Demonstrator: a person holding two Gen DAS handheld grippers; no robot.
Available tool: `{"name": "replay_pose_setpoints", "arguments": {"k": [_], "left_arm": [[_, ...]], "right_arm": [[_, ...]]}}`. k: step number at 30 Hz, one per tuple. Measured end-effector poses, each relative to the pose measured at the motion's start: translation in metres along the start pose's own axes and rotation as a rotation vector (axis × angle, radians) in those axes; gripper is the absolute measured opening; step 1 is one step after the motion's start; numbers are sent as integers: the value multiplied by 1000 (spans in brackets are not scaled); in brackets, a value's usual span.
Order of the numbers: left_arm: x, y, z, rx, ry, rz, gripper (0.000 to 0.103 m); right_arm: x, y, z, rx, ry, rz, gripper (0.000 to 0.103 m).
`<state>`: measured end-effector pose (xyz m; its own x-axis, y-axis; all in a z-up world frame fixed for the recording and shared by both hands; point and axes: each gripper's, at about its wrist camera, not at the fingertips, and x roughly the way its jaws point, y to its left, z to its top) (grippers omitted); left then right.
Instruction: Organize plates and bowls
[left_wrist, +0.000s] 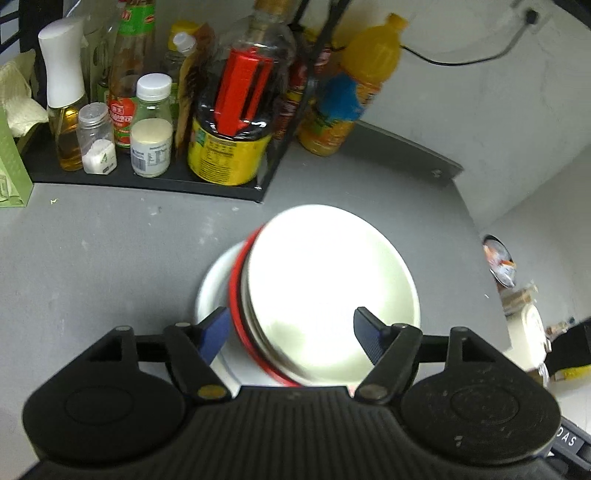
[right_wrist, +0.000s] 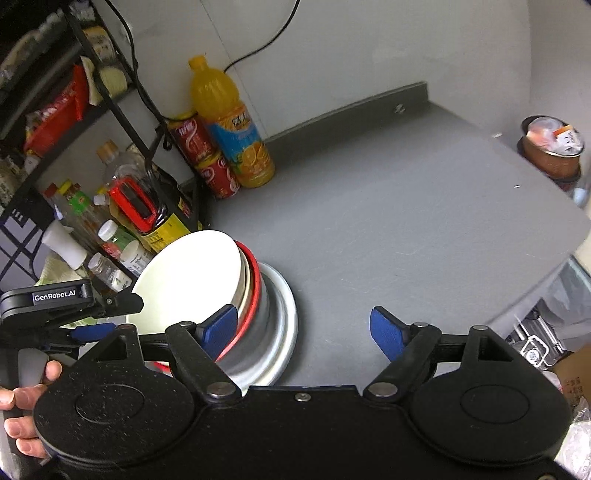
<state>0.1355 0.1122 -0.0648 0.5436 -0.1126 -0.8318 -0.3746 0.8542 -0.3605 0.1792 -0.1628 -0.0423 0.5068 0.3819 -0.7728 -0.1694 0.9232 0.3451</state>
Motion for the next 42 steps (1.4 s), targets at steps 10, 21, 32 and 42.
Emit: {"name": "replay_pose_setpoints", "arguments": {"k": [10, 21, 32, 42], "left_arm": [[-55, -22, -47, 103, -32, 17, 83], [-98, -43, -86, 207, -64, -29, 92], [-128, -71, -122, 332, -89, -63, 93], [-146, -72, -146, 373, -86, -38, 93]], "right_arm": [[-65, -25, -40, 46, -75, -27, 90], [-123, -42, -69, 67, -154, -92, 98], [-160, -42, -84, 29, -187, -150, 103], [-177, -27, -95, -12, -207, -146, 103]]}}
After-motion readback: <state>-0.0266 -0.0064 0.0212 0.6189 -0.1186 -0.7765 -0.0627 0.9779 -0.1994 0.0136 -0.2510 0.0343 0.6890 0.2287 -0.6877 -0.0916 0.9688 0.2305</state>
